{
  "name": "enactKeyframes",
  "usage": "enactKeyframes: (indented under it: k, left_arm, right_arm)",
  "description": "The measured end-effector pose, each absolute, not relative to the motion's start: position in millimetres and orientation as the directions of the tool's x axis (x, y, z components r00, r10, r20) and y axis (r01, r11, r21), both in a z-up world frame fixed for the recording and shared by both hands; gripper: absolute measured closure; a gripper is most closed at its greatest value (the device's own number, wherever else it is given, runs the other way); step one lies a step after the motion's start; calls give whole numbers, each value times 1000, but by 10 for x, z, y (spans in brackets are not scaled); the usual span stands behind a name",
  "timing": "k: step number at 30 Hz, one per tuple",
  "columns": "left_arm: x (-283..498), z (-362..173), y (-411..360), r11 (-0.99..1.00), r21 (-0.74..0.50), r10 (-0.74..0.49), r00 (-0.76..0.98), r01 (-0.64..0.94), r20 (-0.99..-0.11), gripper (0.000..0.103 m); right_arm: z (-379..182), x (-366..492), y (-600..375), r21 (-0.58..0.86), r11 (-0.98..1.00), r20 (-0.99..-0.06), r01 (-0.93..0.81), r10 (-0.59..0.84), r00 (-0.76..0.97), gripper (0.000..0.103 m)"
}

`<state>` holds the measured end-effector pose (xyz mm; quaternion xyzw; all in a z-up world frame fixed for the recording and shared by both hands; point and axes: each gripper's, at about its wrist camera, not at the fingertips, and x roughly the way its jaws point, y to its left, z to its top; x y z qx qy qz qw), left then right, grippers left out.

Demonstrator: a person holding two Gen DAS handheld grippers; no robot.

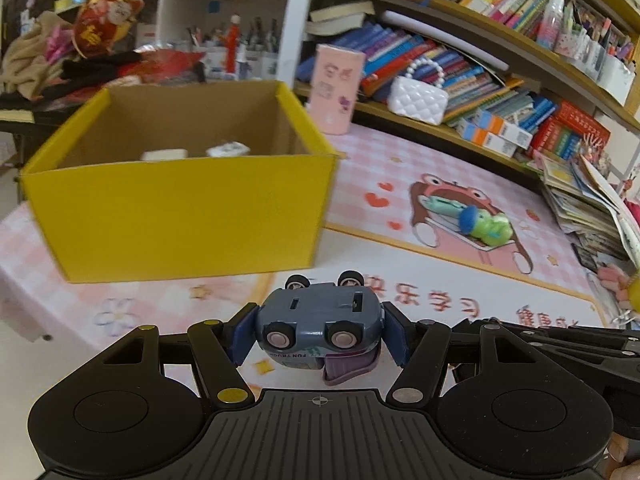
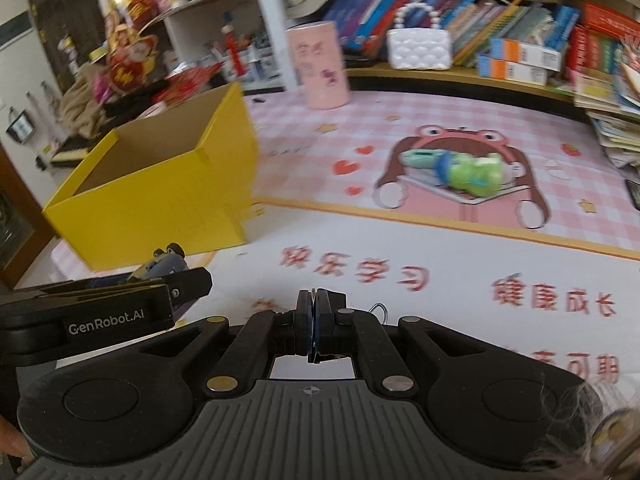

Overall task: Organize objects
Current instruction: 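Carry the car in the left gripper and clip in the right gripper over the yellow box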

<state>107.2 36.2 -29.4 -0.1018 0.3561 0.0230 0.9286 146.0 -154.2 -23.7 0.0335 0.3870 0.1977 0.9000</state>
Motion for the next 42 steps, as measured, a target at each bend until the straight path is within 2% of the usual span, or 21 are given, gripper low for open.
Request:
enactKeyframes:
  k: [18,32,42]
  left_arm:
    - [210,-247,1143,972,-149,41,753,-183,-657,39]
    - [-32,-201,1361,979,-141,26,780,-146,-625,39]
    - [80,-111,1457,976,-143,47,799,-165,-600,39]
  right_arm:
    - [-233,737,-584,205,877,-690,-434,444,571,101]
    - [-202,432,-302,166,894,-683,-416,408,606,101]
    - [-147,563,-137,163,877,-682,-453,432,590,101]
